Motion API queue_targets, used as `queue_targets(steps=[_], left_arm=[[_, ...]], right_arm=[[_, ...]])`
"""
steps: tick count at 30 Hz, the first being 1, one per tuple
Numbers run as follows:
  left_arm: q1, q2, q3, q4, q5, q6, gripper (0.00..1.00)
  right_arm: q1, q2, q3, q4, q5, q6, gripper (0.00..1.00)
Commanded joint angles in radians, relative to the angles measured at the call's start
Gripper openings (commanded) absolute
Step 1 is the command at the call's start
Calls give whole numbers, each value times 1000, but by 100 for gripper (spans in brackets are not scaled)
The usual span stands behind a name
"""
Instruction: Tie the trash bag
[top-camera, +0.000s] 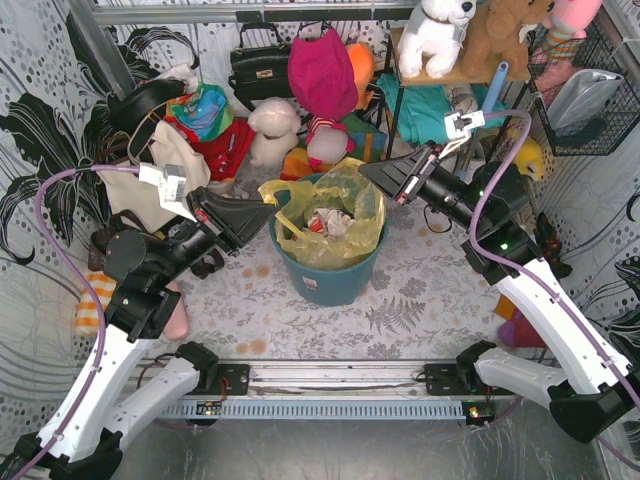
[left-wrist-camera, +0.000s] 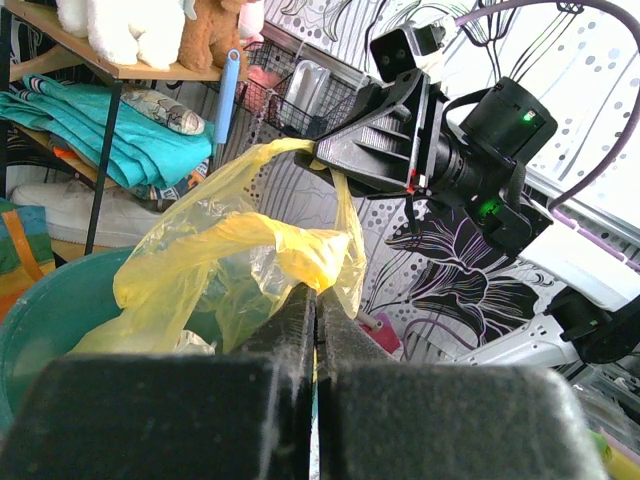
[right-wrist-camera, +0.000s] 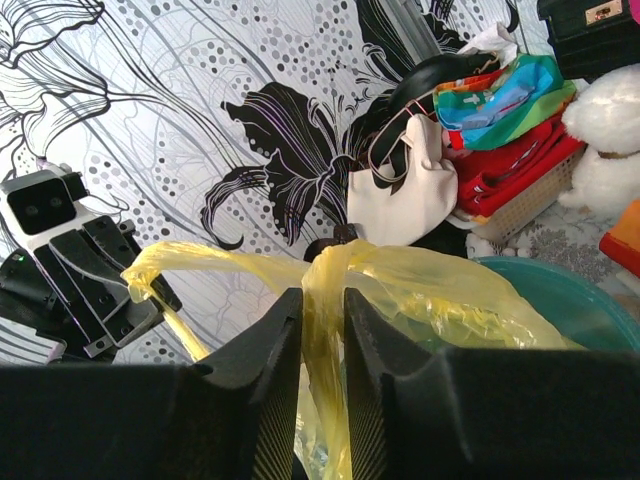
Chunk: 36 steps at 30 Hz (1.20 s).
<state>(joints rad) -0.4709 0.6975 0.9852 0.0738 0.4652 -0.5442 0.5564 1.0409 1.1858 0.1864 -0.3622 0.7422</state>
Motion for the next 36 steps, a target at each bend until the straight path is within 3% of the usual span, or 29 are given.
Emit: queue_targets(steps=[1,6,11,18,24,27,33,34,35,36], left_arm=[[-3,0,30,34,-12,18,0],[-3,3,35,31,-26,18,0],[-3,45,148,-76,-149,64,0],[-3,187,480,-270,-354,139,0],[-2,200,544,-257,-451,107,0],[-3,181,502,-206,-433,95,0],[-2,174,417,-56,-180,66,0],[-2,182,423,-57,-160,61,3],[-2,187,426,-63,-137,58,15],[-3,189,421,-66,-127,58,33]], right_arm=[[5,-41,21,-11,-4,-20,22],[5,-53,20,-20,7,-19,0],[6,-16,88,-22,70,-23,0],[5,99,397,-127,209,-109,0],[5,71,449,-147,352,-157,0],[5,15,360,-112,376,-154,0],[5,-57,201,19,274,-132,0],[5,-51,205,18,236,-134,8],[5,-44,213,10,201,-136,16],[5,-35,224,-3,164,-138,23]])
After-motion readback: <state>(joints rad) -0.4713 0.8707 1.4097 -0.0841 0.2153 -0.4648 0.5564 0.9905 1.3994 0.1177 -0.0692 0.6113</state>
